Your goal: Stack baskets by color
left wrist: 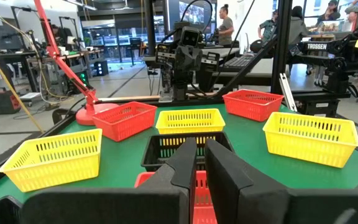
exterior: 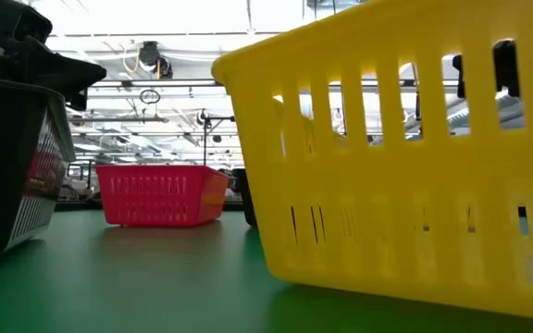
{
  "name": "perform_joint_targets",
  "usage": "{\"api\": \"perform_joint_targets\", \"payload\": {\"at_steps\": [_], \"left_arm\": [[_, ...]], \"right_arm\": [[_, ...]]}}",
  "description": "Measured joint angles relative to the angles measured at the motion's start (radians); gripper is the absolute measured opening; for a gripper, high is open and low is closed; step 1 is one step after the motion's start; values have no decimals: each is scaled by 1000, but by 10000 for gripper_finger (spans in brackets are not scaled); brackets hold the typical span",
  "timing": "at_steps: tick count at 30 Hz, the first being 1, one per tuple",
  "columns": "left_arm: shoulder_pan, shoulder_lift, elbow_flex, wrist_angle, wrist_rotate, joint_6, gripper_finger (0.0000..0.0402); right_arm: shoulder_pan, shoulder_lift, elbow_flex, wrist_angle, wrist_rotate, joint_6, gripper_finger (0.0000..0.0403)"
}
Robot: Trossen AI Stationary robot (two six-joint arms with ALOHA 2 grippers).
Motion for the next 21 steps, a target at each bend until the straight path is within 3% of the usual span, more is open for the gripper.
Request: {"api": "perform_joint_targets", "payload": {"at_steps": [21], "left_arm": [[0,0,0,0,0,0,37]], "right_arm": [[0,0,0,8,0,48,0]]}}
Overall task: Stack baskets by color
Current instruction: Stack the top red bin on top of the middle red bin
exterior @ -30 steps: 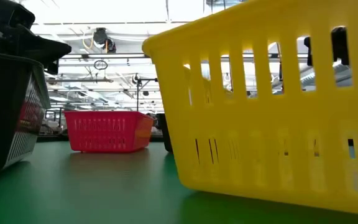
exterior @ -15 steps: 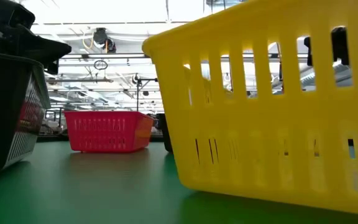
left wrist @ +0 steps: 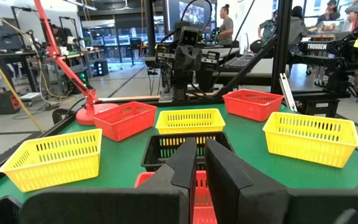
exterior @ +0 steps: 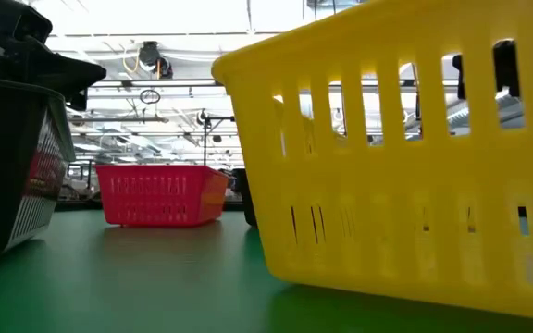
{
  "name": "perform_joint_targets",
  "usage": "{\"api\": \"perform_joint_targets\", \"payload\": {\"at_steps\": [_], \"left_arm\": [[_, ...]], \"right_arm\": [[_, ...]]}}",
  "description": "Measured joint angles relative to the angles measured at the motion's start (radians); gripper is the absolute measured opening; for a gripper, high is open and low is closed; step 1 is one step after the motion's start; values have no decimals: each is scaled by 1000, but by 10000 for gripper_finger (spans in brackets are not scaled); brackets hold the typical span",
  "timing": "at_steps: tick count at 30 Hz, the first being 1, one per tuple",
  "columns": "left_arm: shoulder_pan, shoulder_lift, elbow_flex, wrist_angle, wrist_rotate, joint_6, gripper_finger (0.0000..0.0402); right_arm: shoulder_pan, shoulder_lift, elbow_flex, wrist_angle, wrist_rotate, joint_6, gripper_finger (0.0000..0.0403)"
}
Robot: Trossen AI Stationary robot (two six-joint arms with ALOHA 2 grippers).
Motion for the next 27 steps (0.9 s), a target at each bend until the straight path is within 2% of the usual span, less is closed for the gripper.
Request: {"api": "perform_joint_targets", "payload": {"at_steps": [16,27], "left_arm": [[0,0,0,0,0,0,37],[0,0,0,0,0,0,37]], "right_arm": [[0,0,7,19,0,121,0],[0,22,158,-71,0,130,0]]}}
